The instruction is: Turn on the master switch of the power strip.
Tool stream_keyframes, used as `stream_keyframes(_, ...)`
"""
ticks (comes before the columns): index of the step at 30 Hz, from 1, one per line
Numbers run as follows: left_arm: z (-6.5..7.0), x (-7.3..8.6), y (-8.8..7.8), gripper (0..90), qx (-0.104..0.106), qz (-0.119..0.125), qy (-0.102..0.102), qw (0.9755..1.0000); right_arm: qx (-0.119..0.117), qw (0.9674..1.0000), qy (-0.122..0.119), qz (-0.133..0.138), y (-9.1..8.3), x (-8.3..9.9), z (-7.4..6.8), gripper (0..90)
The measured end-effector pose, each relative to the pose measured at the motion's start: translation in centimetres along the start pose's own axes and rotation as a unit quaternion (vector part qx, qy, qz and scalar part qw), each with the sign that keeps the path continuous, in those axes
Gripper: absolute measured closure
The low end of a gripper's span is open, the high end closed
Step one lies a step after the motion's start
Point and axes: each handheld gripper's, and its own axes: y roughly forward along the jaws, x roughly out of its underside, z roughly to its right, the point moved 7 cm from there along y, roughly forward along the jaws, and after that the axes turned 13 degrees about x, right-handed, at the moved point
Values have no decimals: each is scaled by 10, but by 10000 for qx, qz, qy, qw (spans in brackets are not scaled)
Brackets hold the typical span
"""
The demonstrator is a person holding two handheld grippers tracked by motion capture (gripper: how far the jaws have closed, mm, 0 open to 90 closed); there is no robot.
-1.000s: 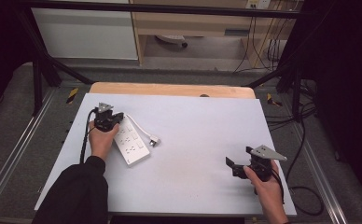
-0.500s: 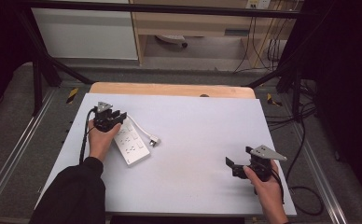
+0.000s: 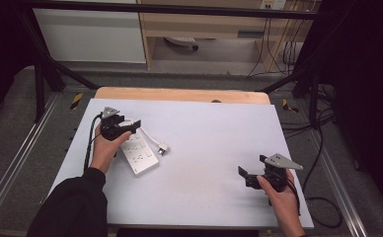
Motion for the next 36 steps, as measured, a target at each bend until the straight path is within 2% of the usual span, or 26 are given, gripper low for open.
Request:
stream_keyframes(3,3,0,0,115,77,-12,25,10000,-4,10000,0,-7,0,0,0,37)
stream_keyframes(5,7,0,0,107,198,-27,-17,9998,-5,10000,-2,-1,0,0,0,37)
stream_keyframes(11,17,-2,-2,97,299,-95,101,9995,-16,10000,-2,4,1,0,0,37)
stream_keyframes(20,28,-4,-10,95,296,-156,142,9993,-21,10000,14,5,1,-1,0,37)
stream_keyframes(36,37,-2,-28,81,371,-129,155,9991,-21,10000,16,7,1,-1,0,36)
